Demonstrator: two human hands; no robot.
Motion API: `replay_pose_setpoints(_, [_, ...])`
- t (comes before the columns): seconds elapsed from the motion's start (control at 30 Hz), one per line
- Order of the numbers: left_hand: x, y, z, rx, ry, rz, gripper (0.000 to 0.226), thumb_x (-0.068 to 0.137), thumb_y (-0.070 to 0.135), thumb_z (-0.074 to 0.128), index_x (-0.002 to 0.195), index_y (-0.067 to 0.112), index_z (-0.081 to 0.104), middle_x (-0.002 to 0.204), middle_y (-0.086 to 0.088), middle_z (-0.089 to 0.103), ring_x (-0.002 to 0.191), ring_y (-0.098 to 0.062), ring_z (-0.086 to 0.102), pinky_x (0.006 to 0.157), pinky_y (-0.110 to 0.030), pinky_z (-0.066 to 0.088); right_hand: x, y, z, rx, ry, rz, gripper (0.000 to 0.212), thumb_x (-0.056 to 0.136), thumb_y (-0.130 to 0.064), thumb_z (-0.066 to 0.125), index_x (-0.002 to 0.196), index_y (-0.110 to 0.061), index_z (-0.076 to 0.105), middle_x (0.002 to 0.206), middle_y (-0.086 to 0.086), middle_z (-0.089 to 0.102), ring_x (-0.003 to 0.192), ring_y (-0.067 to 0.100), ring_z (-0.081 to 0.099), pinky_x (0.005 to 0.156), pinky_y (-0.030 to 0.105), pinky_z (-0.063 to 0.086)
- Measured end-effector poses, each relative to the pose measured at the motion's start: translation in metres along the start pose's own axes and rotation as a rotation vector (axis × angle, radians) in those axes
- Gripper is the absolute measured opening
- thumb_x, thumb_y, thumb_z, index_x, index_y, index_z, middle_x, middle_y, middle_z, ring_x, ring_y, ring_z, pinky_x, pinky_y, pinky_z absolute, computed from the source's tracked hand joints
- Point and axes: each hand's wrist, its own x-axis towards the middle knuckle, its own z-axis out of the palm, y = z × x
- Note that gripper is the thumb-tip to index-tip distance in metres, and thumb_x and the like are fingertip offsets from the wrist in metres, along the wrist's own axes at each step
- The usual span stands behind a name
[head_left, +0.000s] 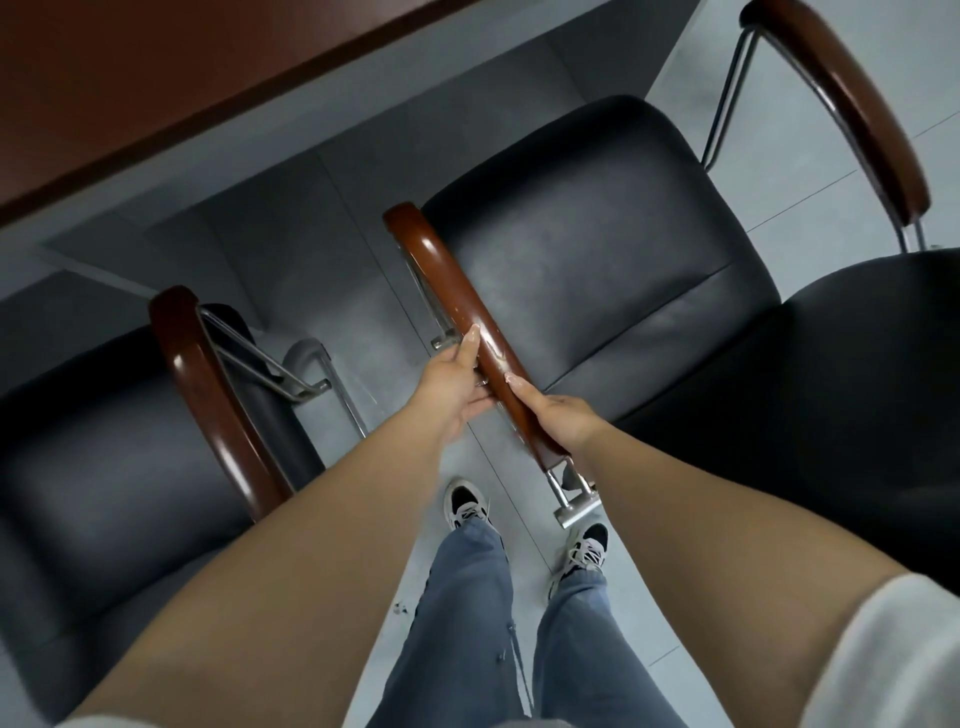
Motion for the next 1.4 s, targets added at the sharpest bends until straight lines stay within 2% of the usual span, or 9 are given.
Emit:
replay_pose_setpoints(0.13, [-0.007,-0.004,-0.002,-0.07,0.006,-0.018,0.036,0.095,0.038,0.045,0.123,0.015,0.051,0.121,-0.011,0.061,0.094,-0.021,0.06,0.087,-0.032,0.047,-0.009,0.0,0.005,0.056,0.035,-0.008,0.055,0.086,-0.057,0.052,0.115,-0.011,0.061,0.097,0.005,0.057,0.088,0.02,0.055,0.079,0.025,0.041])
replay_pose_setpoints(0.27, [-0.018,-0.006,-0.006,-0.044,0.07,0.033,0.033,0.096,0.038,0.045,0.12,0.016,0.052,0.097,-0.004,0.06,0.073,-0.011,0.056,0.077,-0.024,0.048,-0.023,-0.001,0.004,0.239,0.173,-0.121,0.029,0.087,-0.044,0.059,0.097,-0.017,0.063,0.075,-0.004,0.058,0.069,0.008,0.054,0.058,0.017,0.04])
replay_pose_setpoints(0.47, [-0.051,-0.011,-0.025,-0.058,0.141,0.08,0.017,0.096,0.021,0.047,0.107,0.012,0.055,0.078,-0.004,0.062,0.069,-0.013,0.059,0.064,-0.019,0.047,-0.053,-0.011,0.018,0.312,0.237,-0.292,0.009,0.088,-0.018,0.063,0.094,-0.013,0.06,0.082,-0.004,0.059,0.087,0.016,0.055,0.084,0.027,0.045])
replay_pose_setpoints(0.6, [-0.09,-0.017,-0.028,-0.126,0.166,0.22,0.009,0.094,0.018,0.049,0.092,0.014,0.057,0.078,-0.004,0.062,0.07,-0.013,0.06,0.069,-0.02,0.048,-0.082,-0.008,0.021,0.298,0.18,-0.413,0.017,0.088,-0.019,0.062,0.104,-0.011,0.063,0.098,0.002,0.062,0.093,0.015,0.057,0.084,0.024,0.044])
replay_pose_setpoints(0.73, [-0.14,-0.044,-0.018,-0.226,0.213,0.346,0.01,0.095,0.016,0.048,0.09,0.015,0.056,0.078,-0.004,0.063,0.072,-0.014,0.06,0.074,-0.02,0.048,-0.117,0.011,0.016,0.296,0.096,-0.546,0.018,0.089,-0.021,0.061,0.104,-0.011,0.062,0.1,0.001,0.062,0.094,0.014,0.056,0.087,0.025,0.044])
replay_pose_setpoints(0.87, [-0.187,-0.095,-0.001,-0.32,0.256,0.4,0.011,0.095,0.015,0.048,0.088,0.014,0.057,0.078,-0.004,0.064,0.075,-0.015,0.062,0.082,-0.024,0.049,-0.151,0.052,0.011,0.261,0.008,-0.627,0.003,0.087,-0.02,0.064,0.088,-0.018,0.063,0.098,0.005,0.065,0.095,0.019,0.06,0.096,0.035,0.047])
replay_pose_setpoints(1.13, [-0.255,-0.171,0.021,-0.388,0.304,0.443,0.011,0.094,0.022,0.052,0.093,0.015,0.06,0.089,-0.005,0.068,0.089,-0.019,0.065,0.082,-0.028,0.051,-0.208,0.113,-0.021,0.241,-0.119,-0.668,0.006,0.088,-0.024,0.063,0.083,-0.02,0.061,0.09,-0.002,0.065,0.088,0.012,0.062,0.085,0.024,0.049])
replay_pose_setpoints(1.3, [-0.286,-0.2,0.029,-0.365,0.316,0.484,0.011,0.094,0.023,0.052,0.091,0.017,0.061,0.082,-0.001,0.067,0.08,-0.014,0.064,0.085,-0.029,0.05,-0.234,0.145,-0.035,0.228,-0.122,-0.705,0.01,0.088,-0.023,0.063,0.079,-0.022,0.058,0.086,-0.002,0.064,0.082,0.01,0.061,0.089,0.028,0.05])
replay_pose_setpoints(1.4, [-0.301,-0.222,0.038,-0.226,0.352,0.531,0.012,0.093,0.024,0.053,0.085,0.019,0.06,0.075,0.001,0.065,0.071,-0.013,0.061,0.085,-0.032,0.049,-0.247,0.173,-0.043,0.179,-0.094,-0.75,0.012,0.088,-0.026,0.062,0.077,-0.024,0.058,0.08,-0.003,0.062,0.083,0.013,0.06,0.088,0.031,0.05])
